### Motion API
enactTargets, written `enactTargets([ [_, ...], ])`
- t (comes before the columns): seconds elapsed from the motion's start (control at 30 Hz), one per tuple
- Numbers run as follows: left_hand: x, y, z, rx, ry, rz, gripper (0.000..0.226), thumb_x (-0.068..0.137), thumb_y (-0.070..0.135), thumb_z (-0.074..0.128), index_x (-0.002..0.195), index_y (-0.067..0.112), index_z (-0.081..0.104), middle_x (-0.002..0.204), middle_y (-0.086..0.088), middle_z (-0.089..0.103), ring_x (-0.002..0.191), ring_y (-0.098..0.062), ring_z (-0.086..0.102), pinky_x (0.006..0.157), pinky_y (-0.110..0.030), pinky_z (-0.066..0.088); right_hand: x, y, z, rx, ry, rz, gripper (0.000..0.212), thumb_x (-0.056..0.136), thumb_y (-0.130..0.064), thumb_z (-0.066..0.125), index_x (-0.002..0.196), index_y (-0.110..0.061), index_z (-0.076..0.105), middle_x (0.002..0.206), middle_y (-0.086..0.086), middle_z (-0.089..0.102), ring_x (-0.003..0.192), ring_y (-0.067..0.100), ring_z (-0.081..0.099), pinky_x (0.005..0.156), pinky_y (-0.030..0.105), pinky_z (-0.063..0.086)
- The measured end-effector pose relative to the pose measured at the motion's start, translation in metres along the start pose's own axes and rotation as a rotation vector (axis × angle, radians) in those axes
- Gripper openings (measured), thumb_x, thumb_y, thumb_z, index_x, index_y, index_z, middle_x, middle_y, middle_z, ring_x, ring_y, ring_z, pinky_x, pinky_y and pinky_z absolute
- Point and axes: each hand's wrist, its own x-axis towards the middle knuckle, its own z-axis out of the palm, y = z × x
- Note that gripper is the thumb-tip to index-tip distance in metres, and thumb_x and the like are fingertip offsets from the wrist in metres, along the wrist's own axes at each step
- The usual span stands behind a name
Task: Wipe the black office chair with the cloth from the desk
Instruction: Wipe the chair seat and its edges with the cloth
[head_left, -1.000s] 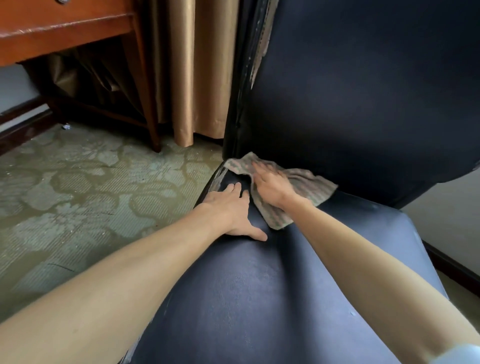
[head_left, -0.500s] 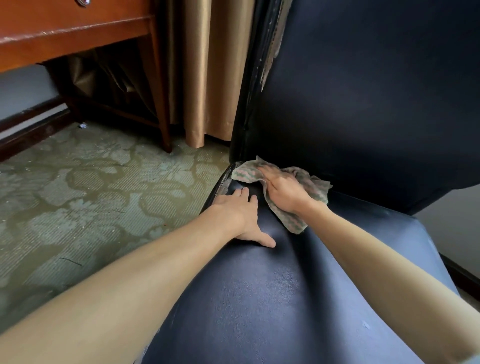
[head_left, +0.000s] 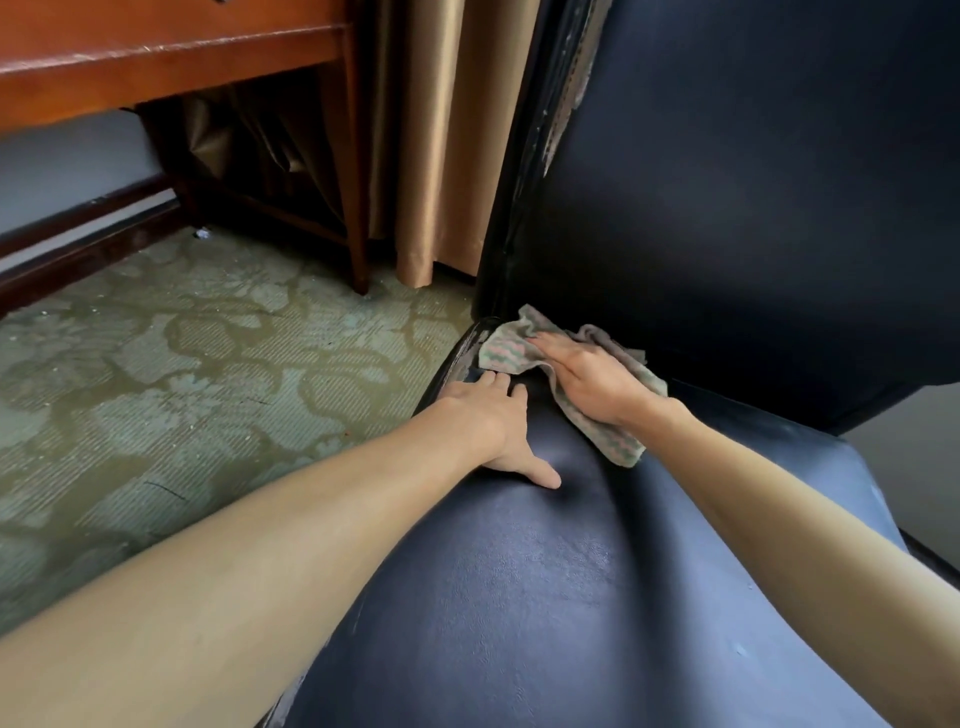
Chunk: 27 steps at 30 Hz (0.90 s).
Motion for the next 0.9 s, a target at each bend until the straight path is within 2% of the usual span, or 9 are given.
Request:
enactTargets([
  [0.13,0.000,-0.002,0.004,-0.028,0.010,0.006,0.119,0.070,0.085,0.050,0.156,0.016,0.004,0.163,-0.005,0.002,0.149,-0.019,0.000,0.112,-0.047,0.024,-0.005,0.002,0.001,-0.037,-0.011,0.052,0.044,0.104,-0.020,0.035,0.148,-0.015,0.036,0.156,0.003,0.032,0.145,0.016,0.024,0.120,0.035,0.015],
  [0.27,0.000,-0.002,0.004,-0.014,-0.005,0.005,0.120,0.071,0.086,0.048,0.156,0.015,0.001,0.163,-0.005,-0.007,0.149,-0.020,-0.005,0.115,-0.047,0.019,0.025,-0.018,0.008,-0.087,-0.074,0.060,0.048,0.105,-0.026,0.029,0.153,-0.022,0.023,0.161,-0.002,0.018,0.149,0.015,0.011,0.120,0.039,0.009],
  [0.43,0.000,-0.003,0.004,-0.027,-0.009,0.011,0.121,0.070,0.086,0.049,0.156,0.016,0.001,0.163,-0.006,-0.005,0.149,-0.021,-0.005,0.116,-0.047,0.016,0.041,-0.032,0.013,-0.038,-0.060,-0.021,0.047,0.105,-0.028,0.031,0.151,-0.022,0.028,0.159,-0.002,0.024,0.147,0.013,0.018,0.120,0.035,0.011],
  [0.5,0.000,-0.003,0.004,-0.017,-0.016,0.011,0.120,0.070,0.086,0.048,0.156,0.016,0.002,0.163,-0.005,-0.006,0.149,-0.020,-0.005,0.116,-0.047,0.015,0.031,-0.025,0.010,0.013,-0.035,0.007,0.045,0.105,-0.025,0.032,0.150,-0.018,0.033,0.157,0.000,0.029,0.146,0.013,0.023,0.120,0.032,0.013],
  [0.7,0.003,-0.002,0.002,0.006,-0.031,-0.004,0.121,0.069,0.087,0.047,0.156,0.017,0.002,0.163,-0.005,-0.005,0.149,-0.019,-0.004,0.114,-0.044,0.019,-0.018,0.013,-0.009,0.003,-0.007,0.127,0.043,0.105,-0.023,0.035,0.147,-0.015,0.039,0.154,0.003,0.036,0.144,0.015,0.028,0.119,0.035,0.018],
  [0.8,0.003,-0.002,0.003,0.002,-0.039,-0.008,0.121,0.069,0.087,0.047,0.156,0.017,0.000,0.163,-0.005,-0.007,0.149,-0.019,-0.006,0.115,-0.045,0.018,-0.023,0.016,-0.007,-0.036,-0.005,0.159,0.044,0.105,-0.022,0.033,0.149,-0.014,0.035,0.155,0.004,0.033,0.145,0.015,0.025,0.120,0.029,0.013],
  [0.9,0.002,0.000,0.001,0.027,-0.047,-0.011,0.121,0.070,0.087,0.046,0.156,0.016,-0.001,0.163,-0.006,-0.007,0.149,-0.020,-0.005,0.115,-0.046,0.019,-0.009,0.005,-0.001,-0.071,-0.042,0.131,0.046,0.105,-0.020,0.031,0.151,-0.016,0.028,0.158,0.003,0.026,0.147,0.015,0.019,0.120,0.029,0.009],
])
